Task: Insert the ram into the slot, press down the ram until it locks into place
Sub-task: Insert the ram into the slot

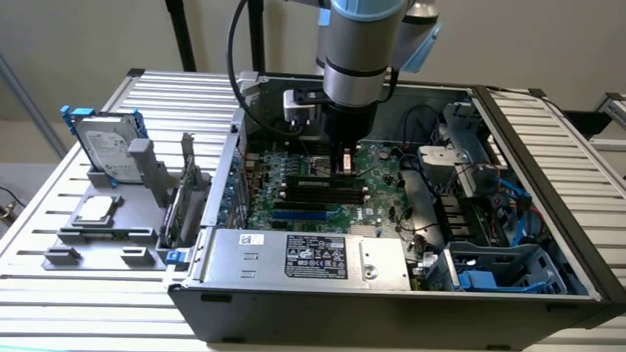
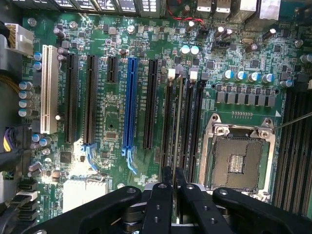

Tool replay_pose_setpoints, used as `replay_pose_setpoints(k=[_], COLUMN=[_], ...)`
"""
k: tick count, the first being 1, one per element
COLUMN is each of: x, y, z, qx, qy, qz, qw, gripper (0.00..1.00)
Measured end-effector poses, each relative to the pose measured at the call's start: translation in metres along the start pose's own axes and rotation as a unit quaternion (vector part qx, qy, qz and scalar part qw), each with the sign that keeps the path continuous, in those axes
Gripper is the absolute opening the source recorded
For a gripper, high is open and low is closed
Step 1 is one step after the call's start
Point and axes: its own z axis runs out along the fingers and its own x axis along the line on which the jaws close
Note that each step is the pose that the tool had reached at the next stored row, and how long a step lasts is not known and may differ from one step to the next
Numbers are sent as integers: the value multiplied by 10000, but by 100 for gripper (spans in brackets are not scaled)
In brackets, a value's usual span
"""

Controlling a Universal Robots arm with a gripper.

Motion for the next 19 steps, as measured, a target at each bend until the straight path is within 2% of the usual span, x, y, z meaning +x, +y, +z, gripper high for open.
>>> replay_pose_setpoints(k=[19], x=[3], y=[0], z=[44], qx=[-1], qy=[16], qz=[0], qw=[10000], gripper=[13])
